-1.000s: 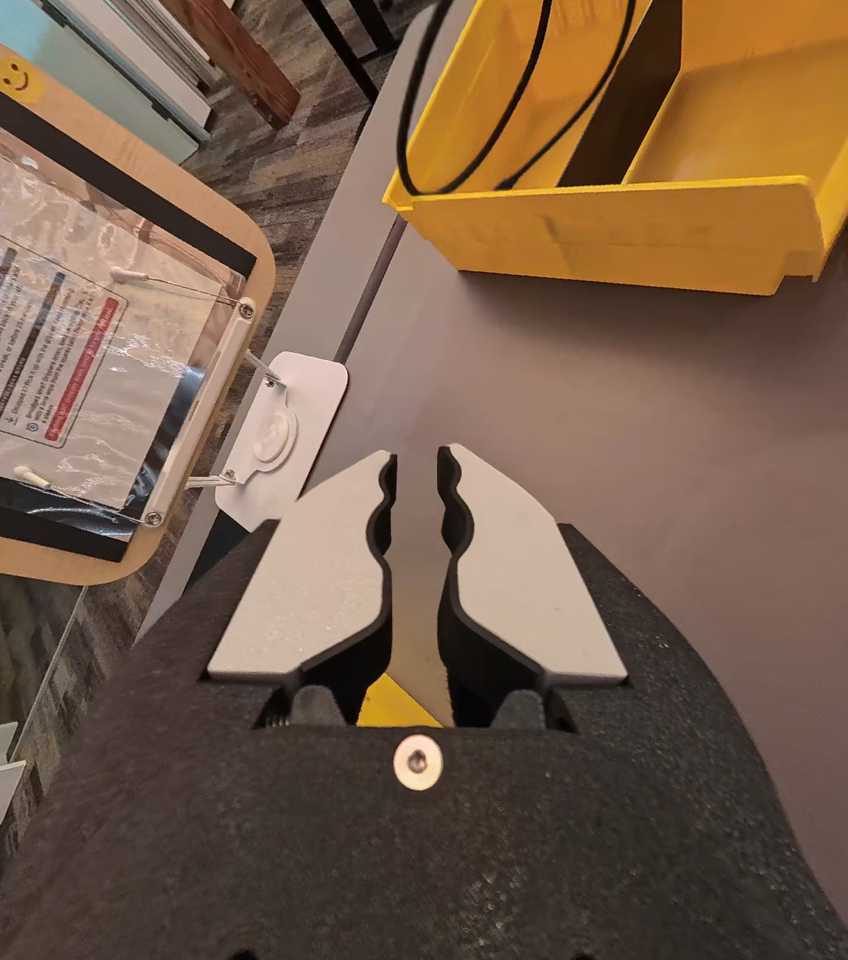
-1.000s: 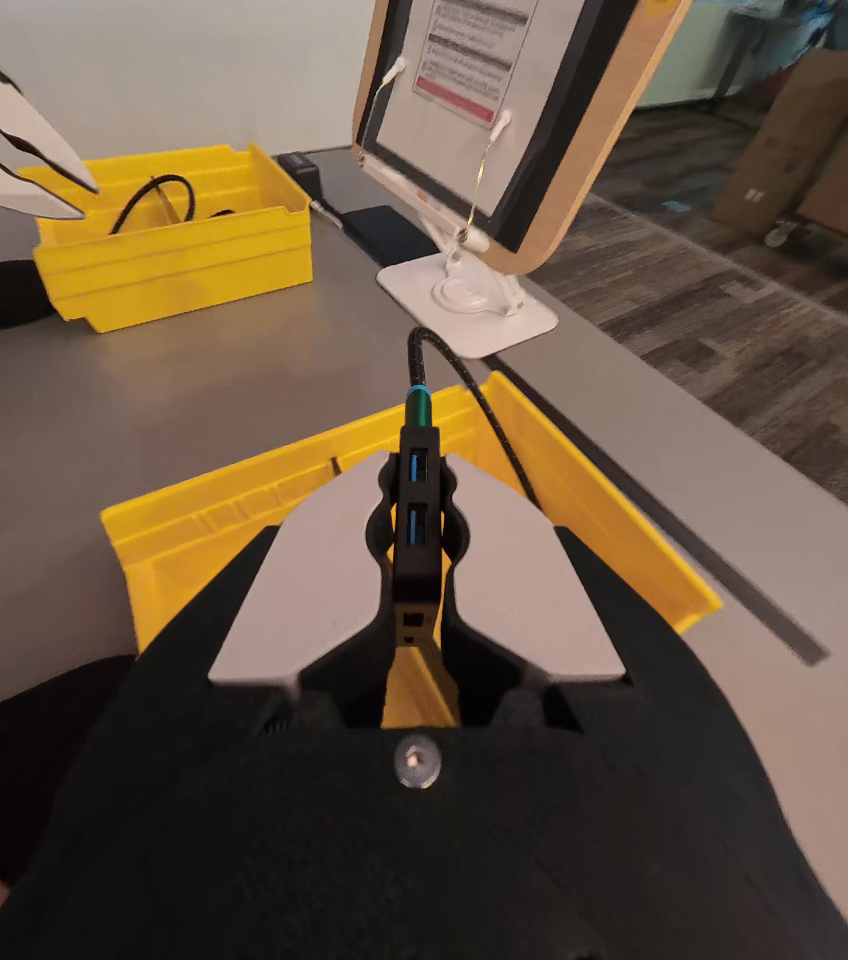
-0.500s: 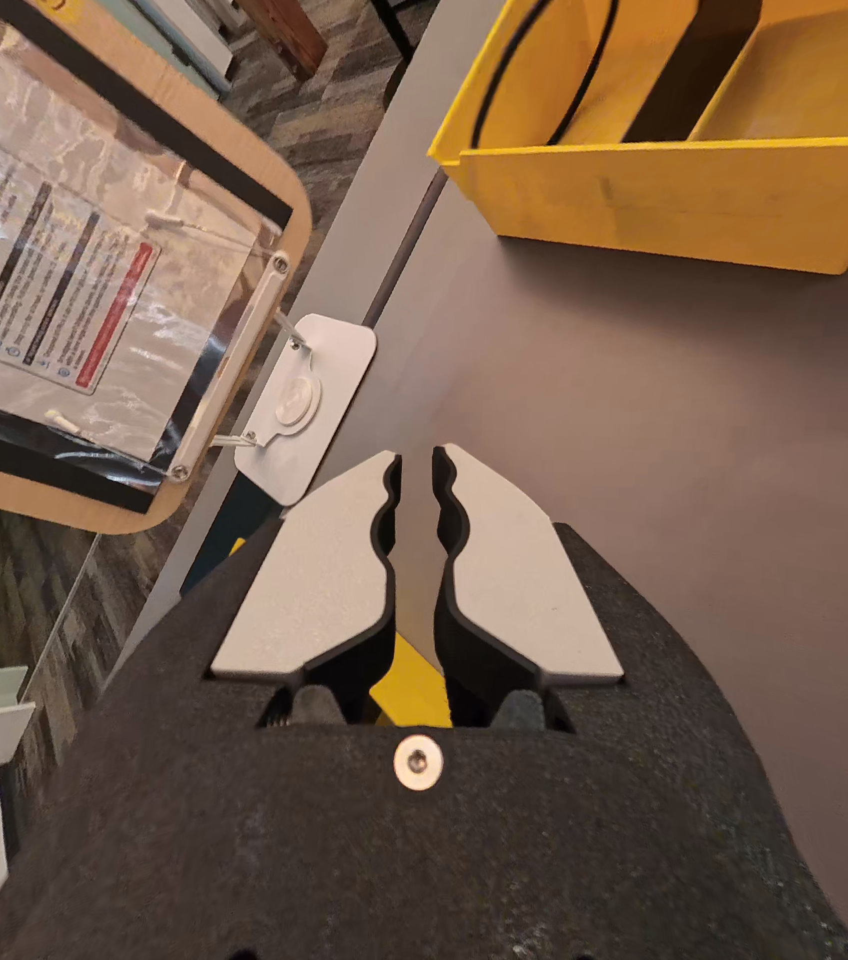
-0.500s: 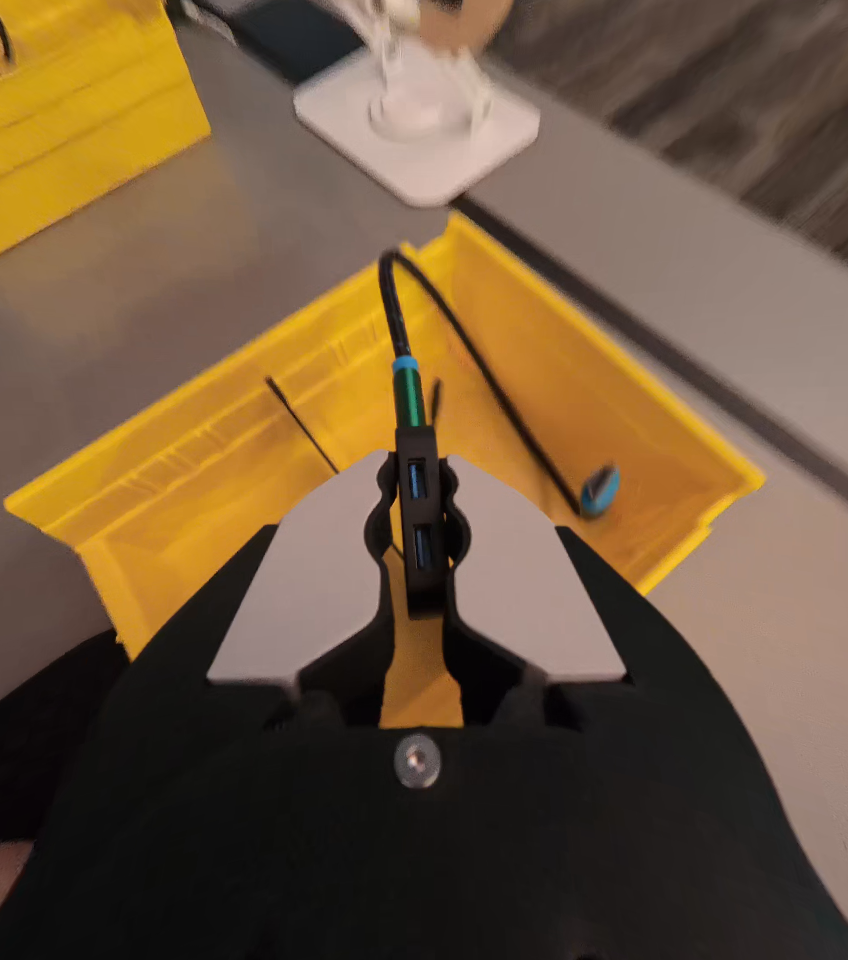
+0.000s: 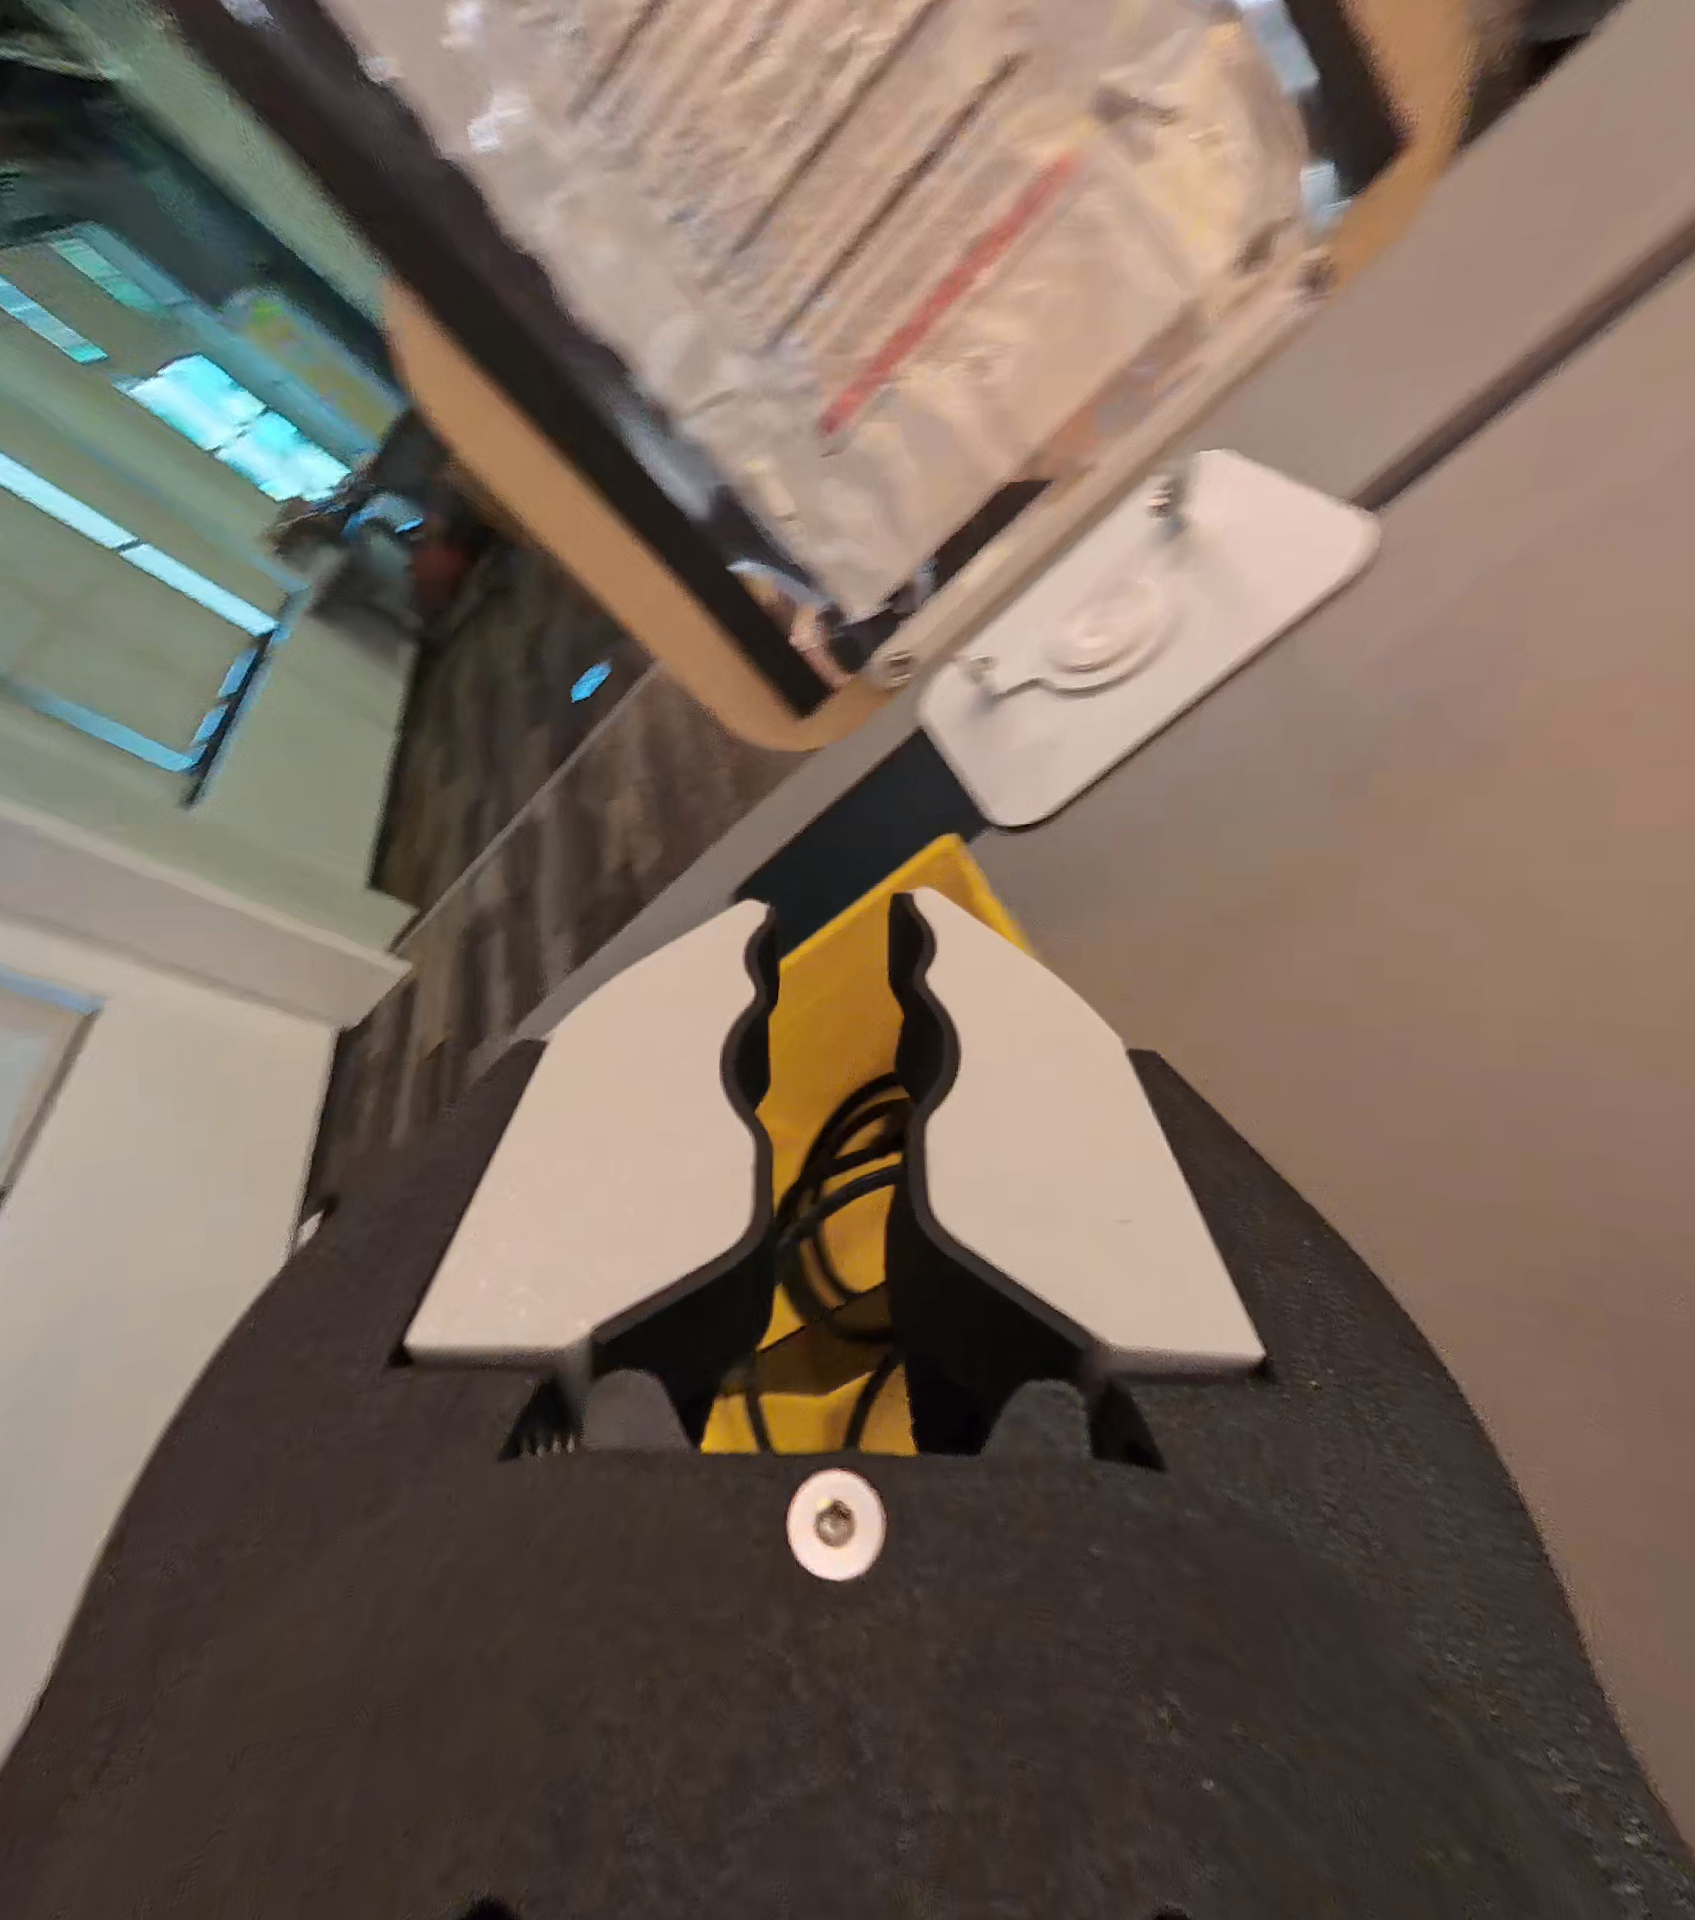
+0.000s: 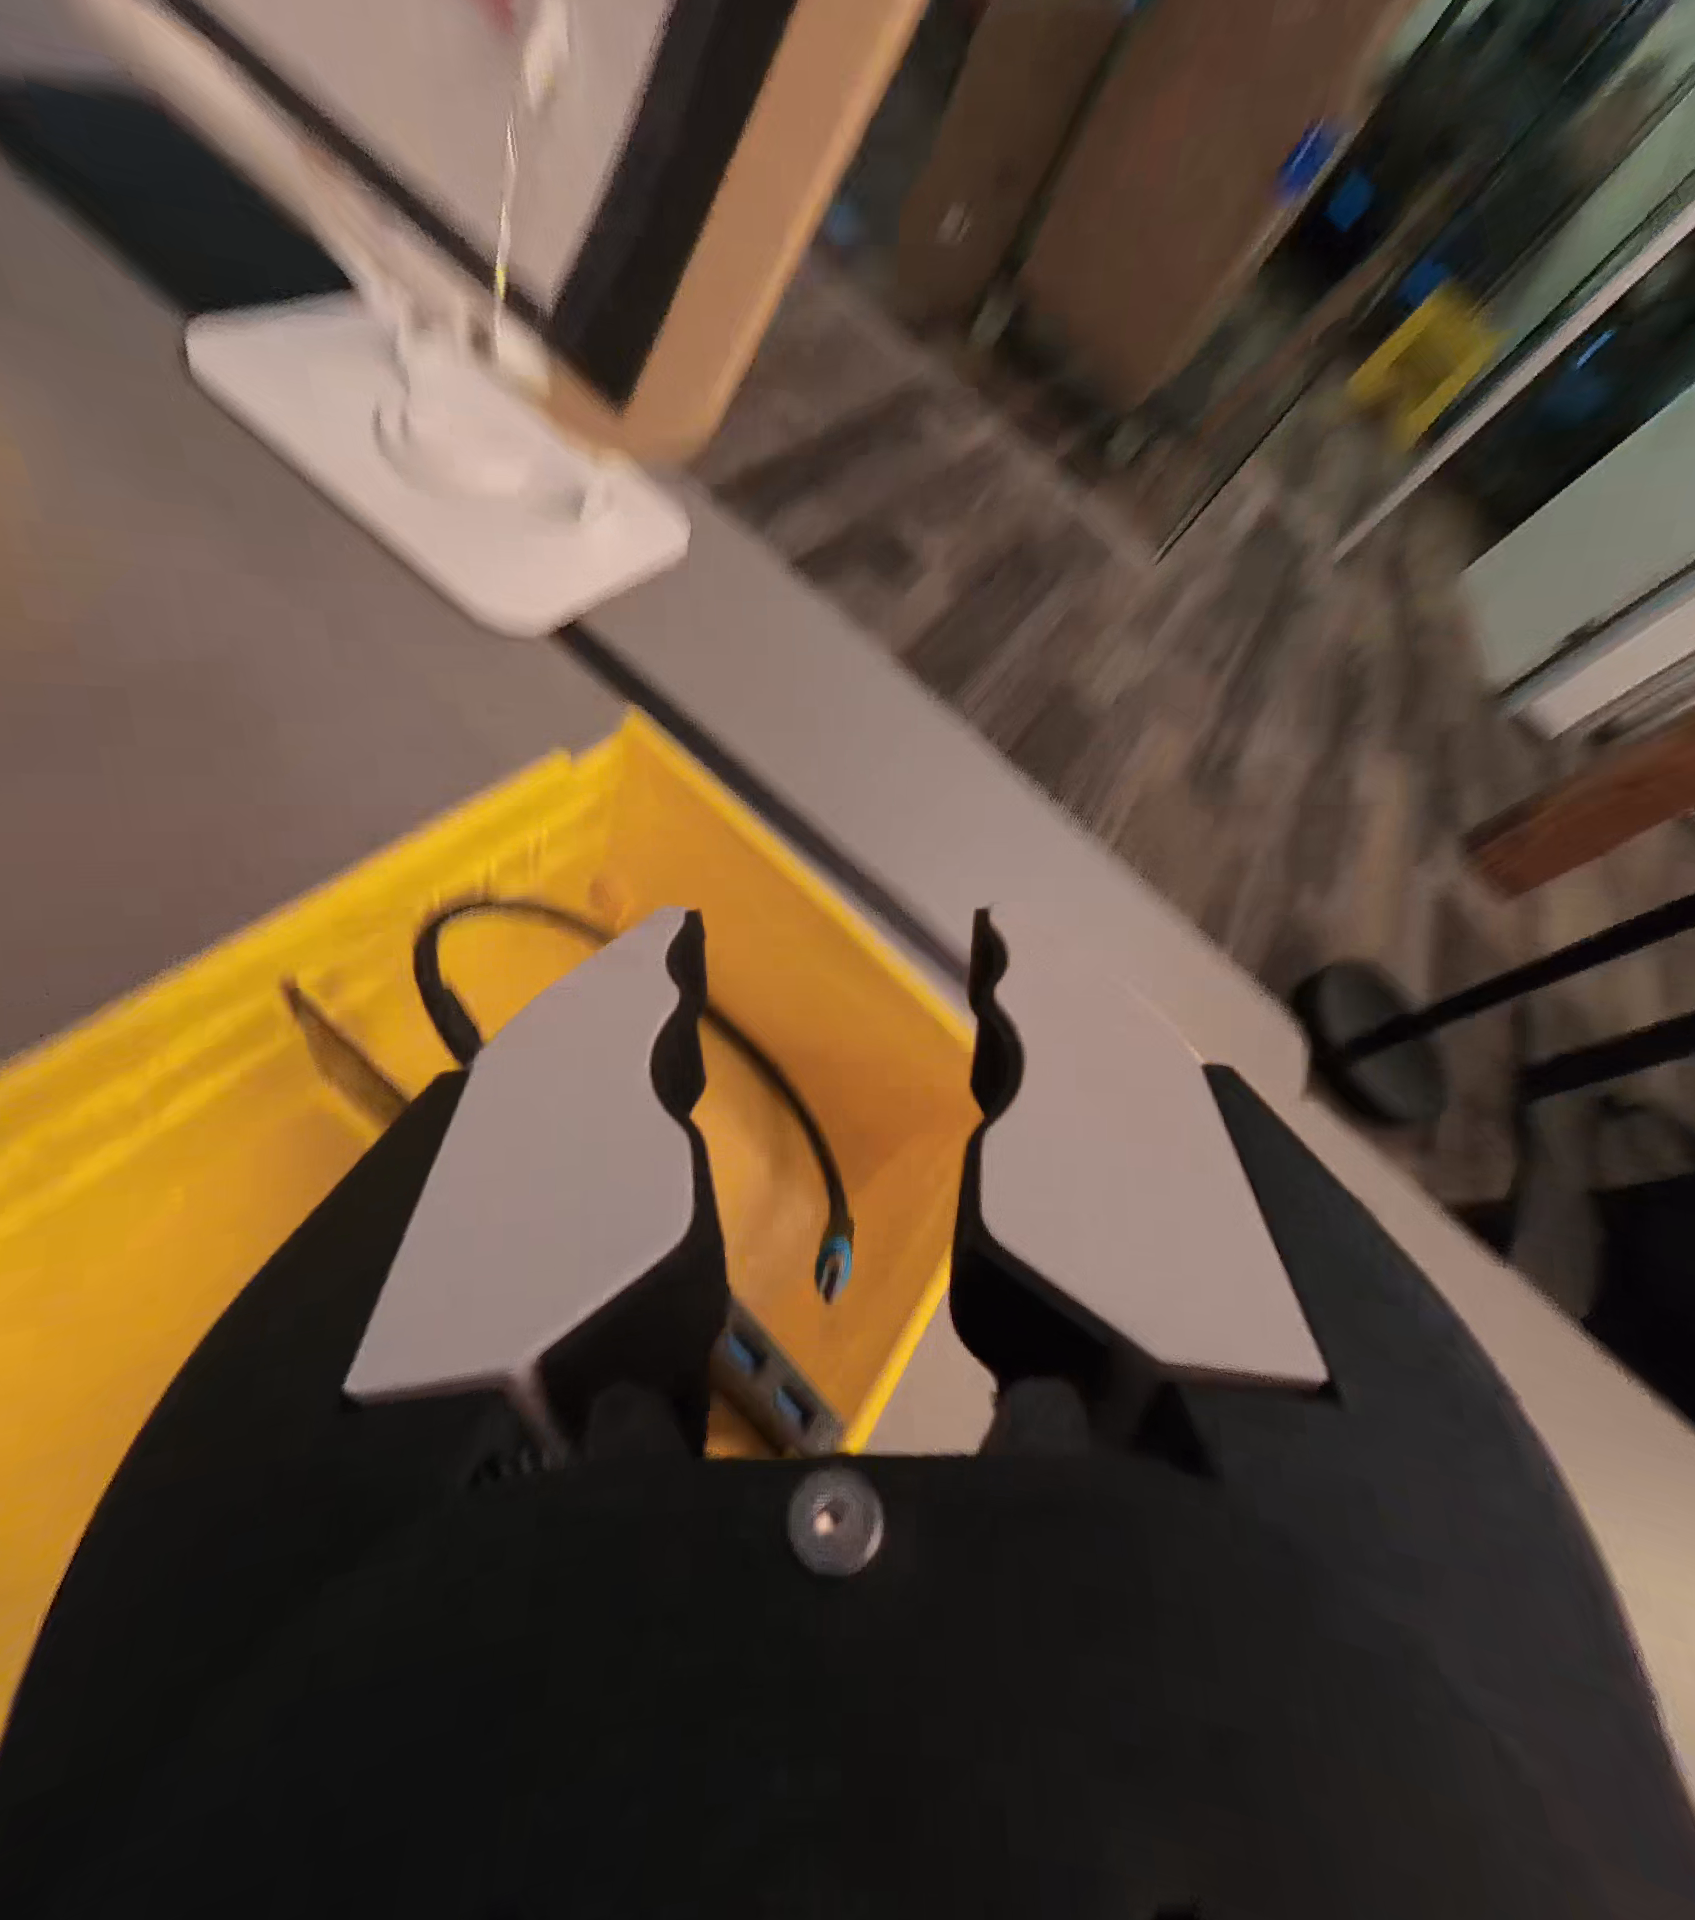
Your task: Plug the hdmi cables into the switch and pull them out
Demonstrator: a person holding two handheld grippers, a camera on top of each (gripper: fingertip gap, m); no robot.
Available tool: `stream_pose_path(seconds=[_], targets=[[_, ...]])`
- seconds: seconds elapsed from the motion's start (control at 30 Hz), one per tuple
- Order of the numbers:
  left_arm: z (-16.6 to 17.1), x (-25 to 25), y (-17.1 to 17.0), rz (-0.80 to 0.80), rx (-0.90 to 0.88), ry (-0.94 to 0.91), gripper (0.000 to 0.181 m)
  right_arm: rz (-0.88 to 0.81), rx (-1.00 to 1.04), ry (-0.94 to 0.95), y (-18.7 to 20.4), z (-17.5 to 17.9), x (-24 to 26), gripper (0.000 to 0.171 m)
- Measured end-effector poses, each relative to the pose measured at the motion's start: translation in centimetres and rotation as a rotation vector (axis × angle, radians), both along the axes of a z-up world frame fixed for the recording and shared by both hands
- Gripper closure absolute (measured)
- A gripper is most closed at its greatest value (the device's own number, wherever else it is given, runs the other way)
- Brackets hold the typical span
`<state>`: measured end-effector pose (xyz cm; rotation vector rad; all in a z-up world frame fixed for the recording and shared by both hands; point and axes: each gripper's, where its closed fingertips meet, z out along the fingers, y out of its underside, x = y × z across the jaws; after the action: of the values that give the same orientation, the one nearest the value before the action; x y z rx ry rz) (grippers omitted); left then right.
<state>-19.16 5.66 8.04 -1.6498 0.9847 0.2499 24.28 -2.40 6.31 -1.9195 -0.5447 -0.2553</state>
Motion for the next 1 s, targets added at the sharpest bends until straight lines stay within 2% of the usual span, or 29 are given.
stream_pose_path(seconds=[0.03, 0.13, 0.2, 0.37, 0.53, 0.7, 0.8, 0.9, 1.0], targets=[[0.5, -1.0, 0.5, 0.054, 0.032, -0.003, 0.162, 0.009, 0.094, -0.005, 0.0, 2.1, -1.2, 0.119], [1.9, -3.3, 1.3, 0.156, 0.112, -0.040, 0.161, 0.084, 0.367, 0.017, -0.8, 7.9, -6.1, 0.112], [2.8, -4.4, 1.5, 0.192, 0.155, -0.077, 0.158, 0.157, 0.519, 0.028, -1.8, 10.4, -9.8, 0.108], [4.4, -6.3, 1.9, 0.213, 0.235, -0.180, 0.143, 0.213, 0.696, -0.020, -2.8, 11.9, -16.7, 0.108], [5.0, -7.5, 2.3, 0.175, 0.216, -0.377, 0.131, 0.318, 0.727, 0.072, -5.7, 13.4, -22.3, 0.114], [5.3, -11.5, 3.1, 0.195, 0.123, -0.626, 0.124, 0.389, 0.736, 0.187, -9.5, 15.7, -25.1, 0.129], [5.7, -13.8, 3.2, 0.185, 0.105, -0.731, 0.125, 0.376, 0.732, 0.151, -10.1, 16.4, -25.6, 0.137], [5.2, -14.0, 2.9, 0.109, 0.047, -0.741, 0.124, 0.320, 0.734, 0.100, -9.5, 16.8, -24.8, 0.143], [3.9, -13.2, 2.7, 0.024, -0.013, -0.647, 0.140, 0.296, 0.705, 0.089, -8.5, 15.7, -23.6, 0.155]])
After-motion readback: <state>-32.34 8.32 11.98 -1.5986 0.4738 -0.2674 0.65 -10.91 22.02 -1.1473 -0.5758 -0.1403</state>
